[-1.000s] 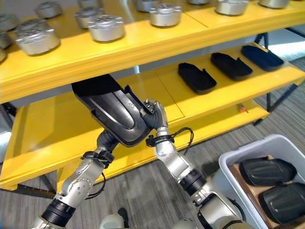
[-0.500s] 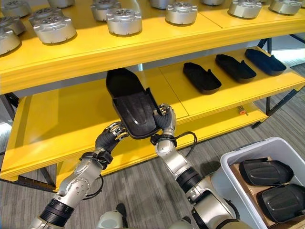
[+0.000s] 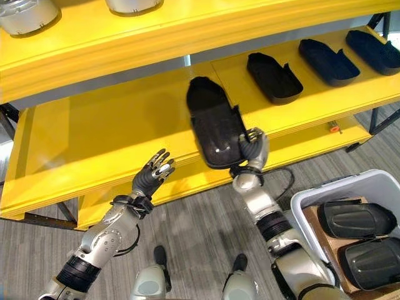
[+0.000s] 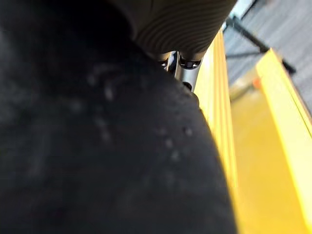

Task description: Move parts from the plastic box to the shelf.

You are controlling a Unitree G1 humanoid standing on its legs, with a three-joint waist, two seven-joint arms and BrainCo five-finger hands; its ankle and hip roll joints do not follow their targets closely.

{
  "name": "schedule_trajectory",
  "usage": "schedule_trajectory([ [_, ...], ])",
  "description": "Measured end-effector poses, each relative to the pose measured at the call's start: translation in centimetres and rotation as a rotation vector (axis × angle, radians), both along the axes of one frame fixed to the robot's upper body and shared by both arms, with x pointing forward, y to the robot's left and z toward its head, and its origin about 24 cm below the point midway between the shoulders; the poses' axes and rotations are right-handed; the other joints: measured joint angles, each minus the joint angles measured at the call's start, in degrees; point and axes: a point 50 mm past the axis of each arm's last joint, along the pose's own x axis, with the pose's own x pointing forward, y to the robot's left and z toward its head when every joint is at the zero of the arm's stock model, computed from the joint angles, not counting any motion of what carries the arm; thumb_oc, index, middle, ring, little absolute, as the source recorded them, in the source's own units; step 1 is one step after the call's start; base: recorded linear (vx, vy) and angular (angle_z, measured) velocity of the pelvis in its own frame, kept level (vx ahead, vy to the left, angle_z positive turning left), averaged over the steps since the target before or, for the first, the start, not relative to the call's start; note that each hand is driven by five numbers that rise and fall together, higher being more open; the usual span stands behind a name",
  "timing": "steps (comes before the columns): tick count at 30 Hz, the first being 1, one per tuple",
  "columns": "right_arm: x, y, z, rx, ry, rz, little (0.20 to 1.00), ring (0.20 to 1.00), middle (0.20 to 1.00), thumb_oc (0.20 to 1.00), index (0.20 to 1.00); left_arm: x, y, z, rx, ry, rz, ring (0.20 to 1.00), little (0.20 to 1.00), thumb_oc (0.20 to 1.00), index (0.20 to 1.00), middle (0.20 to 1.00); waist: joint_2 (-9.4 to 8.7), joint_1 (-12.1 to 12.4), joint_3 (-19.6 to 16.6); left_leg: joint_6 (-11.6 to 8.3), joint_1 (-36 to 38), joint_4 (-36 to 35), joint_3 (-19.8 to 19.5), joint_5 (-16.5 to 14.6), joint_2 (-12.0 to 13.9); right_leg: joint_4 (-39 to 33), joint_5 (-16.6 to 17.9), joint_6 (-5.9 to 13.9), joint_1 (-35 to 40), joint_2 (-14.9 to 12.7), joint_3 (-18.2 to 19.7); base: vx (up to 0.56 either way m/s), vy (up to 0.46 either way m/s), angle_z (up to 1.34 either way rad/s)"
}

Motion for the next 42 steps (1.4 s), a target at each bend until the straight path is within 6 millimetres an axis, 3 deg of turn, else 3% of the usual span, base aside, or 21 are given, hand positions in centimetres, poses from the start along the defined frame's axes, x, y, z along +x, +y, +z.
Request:
schedule_trajectory([
  [5, 1.5, -0.5, 3.7, -0.034, -0.094, 0.001, 0.200, 0.200, 0.200, 0.200, 0.200, -0.1, 0.2, 0.4, 0.025, -0.027, -0.033, 1.000, 1.000, 1.000, 1.000, 1.000, 1.14, 1.11, 0.99, 0.02, -0.13, 0.12, -1.43, 0.00, -1.24, 3.18, -2.47, 0.76, 0.01, -1.75, -1.31, 0.03, -0.140, 0.19],
  [11, 2.3, -0.9, 4.7, -0.054, -0.085, 0.010, 0.200, 0.200, 0.200, 0.200, 0.200, -0.8, 0.7, -0.2, -0.010, 0.013, -0.032, 1.000, 1.000, 1.000, 1.000, 1.000, 0.66, 3.41, 1.28, 1.17, 0.07, 1.28, -3.10, 0.08, -1.98, 12.04, -9.50, 0.69, 0.00, -3.83, -3.49, 0.10, -0.158, 0.40],
  [12, 2.4, -1.1, 4.4, -0.056, -0.066, 0.004, 0.200, 0.200, 0.200, 0.200, 0.200, -0.9, 0.7, -0.3, -0.032, 0.028, -0.035, 1.000, 1.000, 1.000, 1.000, 1.000, -0.03, 2.96, 1.49, 4.30, -0.34, 1.18, -1.33, 2.20, -2.35, 11.91, -10.77, 0.06, 0.70, -3.94, -4.35, 0.10, -0.117, 0.74],
  [14, 2.4, -1.3, 4.3, -0.056, -0.060, -0.003, 0.200, 0.200, 0.200, 0.200, 0.200, -0.8, 0.5, -0.1, -0.030, 0.025, -0.048, 1.000, 1.000, 1.000, 1.000, 1.000, -0.22, 2.41, 1.54, 7.15, -2.38, 1.52, 1.46, 5.79, -2.72, 11.59, -11.74, -0.37, 2.39, -3.42, -6.42, 0.16, -0.055, 1.10],
  [15, 2.5, -1.6, 3.9, -0.057, -0.040, -0.020, 0.200, 0.200, 0.200, 0.200, 0.200, -0.9, 0.2, -0.2, -0.026, 0.029, -0.067, 1.000, 1.000, 1.000, 1.000, 1.000, -0.14, 2.23, 1.51, 5.68, -3.32, 1.60, 2.68, 8.72, -2.16, 10.81, -12.36, -1.57, 3.37, -2.42, -7.28, 0.23, 0.076, 0.98],
  [17, 2.9, -1.2, 3.1, -0.047, -0.001, -0.022, 0.200, 0.200, 0.200, 0.200, 0.200, -1.4, 0.2, -0.9, -0.025, 0.048, -0.082, 1.000, 1.000, 1.000, 1.000, 1.000, -0.13, 4.07, 1.47, 4.53, -2.23, 0.92, 2.94, 9.38, -0.92, 10.56, -13.28, -2.59, 4.53, -1.79, -7.55, 0.28, 0.207, 0.27],
  [19, 3.0, -0.9, 2.5, -0.040, 0.026, -0.023, 0.200, 0.200, 0.200, 0.200, 0.200, -1.8, 0.0, -1.5, -0.030, 0.063, -0.103, 1.000, 1.000, 1.000, 1.000, 1.000, 0.50, 3.93, 1.09, 3.27, 0.15, -2.00, 6.02, 8.04, -0.96, 11.26, -13.64, -2.10, 6.04, -1.56, -8.64, 0.23, 0.252, 0.09],
  [21, 3.0, -1.0, 2.5, -0.042, 0.027, -0.031, 0.200, 0.200, 0.200, 0.200, 0.200, -1.8, -0.1, -1.5, -0.031, 0.055, -0.132, 1.000, 1.000, 1.000, 1.000, 1.000, 0.59, 3.32, 1.04, 1.32, 0.90, -2.51, 6.35, 4.92, -1.40, 12.59, -13.79, -1.83, 5.95, -2.03, -9.04, 0.28, 0.342, 0.12],
  [25, 3.0, -1.0, 1.9, -0.043, 0.054, -0.066, 0.200, 0.200, 0.200, 0.200, 0.200, -1.7, 0.1, -1.8, -0.002, 0.057, -0.202, 1.000, 1.000, 1.000, 1.000, 1.000, -0.76, 2.23, 1.29, 3.01, 3.41, -0.23, 6.32, 0.23, -6.36, 11.99, -11.51, -0.29, 9.18, -6.62, -9.26, 0.28, 0.256, 0.09],
  [27, 2.9, -1.0, 1.9, -0.019, 0.040, -0.098, 0.200, 0.200, 0.200, 0.200, 0.200, -1.4, 0.2, -1.2, 0.034, 0.021, -0.257, 1.000, 1.000, 1.000, 1.000, 1.000, -2.83, 3.75, 1.83, 3.11, 2.72, 5.03, 5.33, -4.42, -6.58, 10.79, -10.25, -0.36, 11.92, -6.99, -9.44, 0.23, 0.118, 0.14],
  [28, 2.8, -0.9, 2.0, -0.020, 0.030, -0.107, 0.200, 0.200, 0.200, 0.200, 0.200, -1.7, 0.0, -1.4, 0.070, 0.020, -0.315, 1.000, 1.000, 1.000, 1.000, 1.000, -4.28, 4.31, 1.76, 3.03, 2.24, 8.18, 4.47, -7.69, -6.97, 17.40, -9.46, -0.71, 9.14, -9.57, -8.96, 0.14, -0.084, 0.04],
  [29, 2.9, -0.6, 3.0, -0.006, -0.014, -0.107, 0.200, 0.200, 0.200, 0.200, 0.200, -2.2, -0.4, -1.9, 0.094, 0.044, -0.361, 1.000, 1.000, 1.000, 1.000, 1.000, -4.01, 4.66, 2.06, 4.62, 2.30, 7.85, 4.93, -7.78, -5.68, 27.43, -11.41, -2.84, 0.56, -9.13, -7.94, -0.09, -0.274, -0.11],
  [30, 2.9, -0.4, 3.0, -0.012, -0.017, -0.097, 0.200, 0.200, 0.200, 0.200, 0.200, -2.2, -0.3, -1.9, 0.097, 0.049, -0.359, 1.000, 1.000, 1.000, 1.000, 1.000, -4.02, 4.82, 2.06, 4.68, 3.65, 6.20, 6.59, -7.59, -5.42, 24.21, -11.32, -3.04, -1.52, -8.56, -9.79, -0.22, -0.528, -0.39],
  [31, 3.2, -0.1, 3.6, -0.005, -0.035, -0.093, 0.200, 0.200, 0.200, 0.200, 0.200, -1.7, -0.6, -1.9, 0.077, 0.043, -0.340, 1.000, 1.000, 1.000, 1.000, 1.000, -2.86, 4.65, 2.39, 4.59, 3.20, 5.21, 8.92, -7.30, -5.04, 14.85, -7.47, 0.97, -6.54, -10.14, -9.39, -0.26, -0.587, -0.38],
  [32, 3.7, 0.0, 5.1, 0.004, -0.072, -0.093, 0.200, 0.200, 0.200, 0.200, 0.200, -1.1, -0.7, -1.5, 0.074, 0.026, -0.316, 1.000, 1.000, 1.000, 1.000, 1.000, -3.23, 4.24, 2.31, 4.46, 0.97, 4.85, 9.73, -6.69, -5.36, 12.72, -5.32, 4.04, -11.22, -12.33, -8.41, -0.11, -0.471, -0.31],
  [34, 4.1, -0.4, 7.6, 0.032, -0.148, -0.105, 0.200, 0.200, 0.200, 0.200, 0.200, -0.4, -1.5, -0.1, 0.053, -0.022, -0.320, 1.000, 1.000, 1.000, 1.000, 1.000, -2.47, 3.25, 4.29, 4.02, -1.50, 5.18, 9.21, -5.29, -4.47, 9.87, -2.30, 3.92, -16.78, -14.35, -4.85, 0.07, -0.238, -0.06],
  [36, 4.0, -0.8, 7.1, 0.022, -0.129, -0.111, 0.200, 0.200, 0.200, 0.200, 0.200, -0.4, -1.3, -0.2, -0.006, 0.004, -0.304, 1.000, 1.000, 1.000, 1.000, 1.000, -2.98, 3.43, 5.51, 2.96, -0.61, 5.78, 8.84, -5.10, -2.58, 6.48, 0.76, 1.34, -13.97, -12.71, -3.88, 0.12, -0.243, -0.07],
  [37, 3.9, -1.0, 6.5, 0.013, -0.100, -0.108, 0.200, 0.200, 0.200, 0.200, 0.200, -0.6, -0.8, -0.3, -0.004, 0.004, -0.288, 1.000, 1.000, 1.000, 1.000, 1.000, -4.37, 3.25, 5.90, 0.99, 0.53, 6.64, 8.11, -5.64, -1.76, 6.52, 0.65, 0.92, -9.54, -11.08, -5.26, 0.08, -0.222, 0.08],
  [38, 4.0, -1.5, 7.0, -0.009, -0.101, -0.103, 0.200, 0.200, 0.200, 0.200, 0.200, -1.0, -0.4, -0.3, -0.036, -0.007, -0.246, 1.000, 1.000, 1.000, 1.000, 1.000, -3.25, 3.26, 6.70, -1.16, 0.02, 9.46, 6.09, -6.78, 1.88, 5.14, 3.32, -2.18, -6.80, -6.15, -4.92, 0.00, -0.185, -0.06],
  [40, 3.8, -2.7, 7.5, -0.030, -0.112, -0.136, 0.200, 0.200, 0.200, 0.200, 0.200, -1.3, -0.9, -0.2, -0.059, -0.006, -0.253, 1.000, 1.000, 1.000, 1.000, 1.000, -1.90, 2.97, 6.89, -0.76, 0.56, 6.16, 4.91, -4.94, 3.96, 6.87, 1.92, -3.88, -7.85, -3.13, -5.92, 0.00, -0.142, -0.12],
  [42, 3.8, -3.8, 7.9, -0.049, -0.115, -0.168, 0.200, 0.200, 0.200, 0.200, 0.200, -1.3, -1.3, 0.0, -0.077, -0.013, -0.258, 1.000, 1.000, 1.000, 1.000, 1.000, -1.68, 2.22, 6.88, -0.66, 0.56, 4.35, 4.83, -3.50, 4.59, 8.45, 0.75, -4.87, -8.99, -2.48, -6.51, -0.05, -0.096, 0.02],
])
